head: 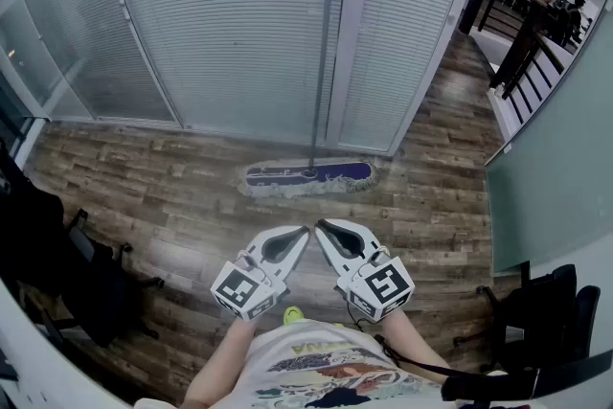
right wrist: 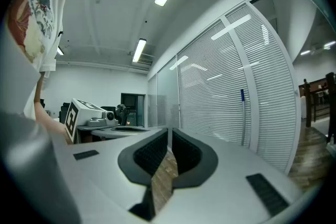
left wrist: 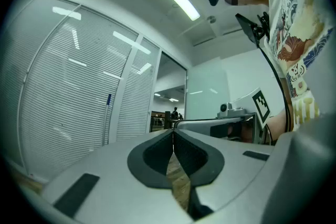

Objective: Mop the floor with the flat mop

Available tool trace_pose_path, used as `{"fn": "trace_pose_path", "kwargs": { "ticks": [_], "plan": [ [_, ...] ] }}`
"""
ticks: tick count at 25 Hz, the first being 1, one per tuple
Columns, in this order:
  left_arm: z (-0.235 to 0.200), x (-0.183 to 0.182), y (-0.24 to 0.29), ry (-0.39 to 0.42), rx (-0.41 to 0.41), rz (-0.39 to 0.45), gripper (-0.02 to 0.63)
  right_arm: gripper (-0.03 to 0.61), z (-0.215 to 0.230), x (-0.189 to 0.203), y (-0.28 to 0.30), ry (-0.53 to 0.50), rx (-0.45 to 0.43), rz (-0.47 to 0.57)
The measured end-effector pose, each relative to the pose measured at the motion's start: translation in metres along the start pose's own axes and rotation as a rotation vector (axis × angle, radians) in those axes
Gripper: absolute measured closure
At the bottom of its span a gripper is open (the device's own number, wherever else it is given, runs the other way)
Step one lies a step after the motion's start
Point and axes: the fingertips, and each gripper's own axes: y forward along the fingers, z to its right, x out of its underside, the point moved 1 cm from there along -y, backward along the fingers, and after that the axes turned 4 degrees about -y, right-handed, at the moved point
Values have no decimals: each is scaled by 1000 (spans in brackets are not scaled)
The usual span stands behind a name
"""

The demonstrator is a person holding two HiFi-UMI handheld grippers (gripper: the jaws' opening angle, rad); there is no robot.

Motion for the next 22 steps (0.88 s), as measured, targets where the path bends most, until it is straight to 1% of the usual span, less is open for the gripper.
{"fn": "trace_pose_path", "kwargs": {
  "ticks": [6,9,11,15,19,22],
  "plan": [
    [-14,-2,-11,-15,2,10,601,538,-9,0,15,14,2,1],
    [-17,-2,-15,-27,12,16,602,538,-14,1,19,67,-9,15],
    [-21,-1,-20,-35,15,19,601,538,-16,3,24,96,4,13],
    [-29,4,-30,-47,11,30,601,538,-19,11,32,90,30,-23],
    [-40,5,-32,-60,-16,33,601,537,-18,15,40,93,30,-50],
    [-52,7,-27,-67,-30,32,601,537,-10,19,51,89,14,-64]
  ]
}}
